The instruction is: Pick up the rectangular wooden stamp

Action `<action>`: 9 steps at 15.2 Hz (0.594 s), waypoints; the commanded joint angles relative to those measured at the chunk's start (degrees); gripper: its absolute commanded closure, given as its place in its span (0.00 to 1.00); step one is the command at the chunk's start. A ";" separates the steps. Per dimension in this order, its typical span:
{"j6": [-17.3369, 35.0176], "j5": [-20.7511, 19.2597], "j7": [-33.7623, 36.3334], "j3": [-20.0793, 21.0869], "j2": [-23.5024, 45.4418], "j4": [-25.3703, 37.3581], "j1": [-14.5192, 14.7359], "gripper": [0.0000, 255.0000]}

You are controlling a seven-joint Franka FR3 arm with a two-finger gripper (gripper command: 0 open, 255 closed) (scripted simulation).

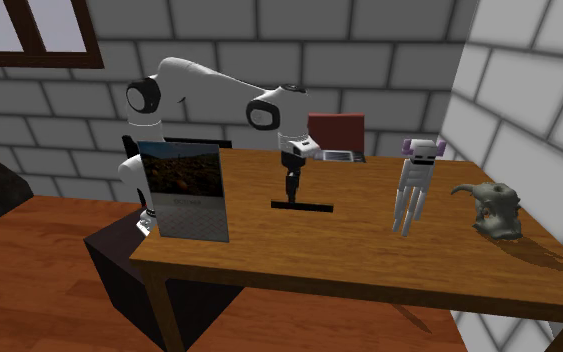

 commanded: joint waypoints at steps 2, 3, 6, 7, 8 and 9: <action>0.26 -1.11 -0.93 0.53 4.75 4.30 0.77 0.00; 1.00 -1.12 -0.91 0.52 4.83 3.64 0.77 0.00; 3.20 -1.17 -0.85 0.50 5.15 1.76 0.76 0.00; 3.92 -1.19 -0.83 0.50 5.28 1.17 0.76 0.00; 4.64 -1.21 -0.80 0.49 5.42 0.59 0.76 0.00; 5.05 -1.23 -0.79 0.49 5.50 0.25 0.76 0.00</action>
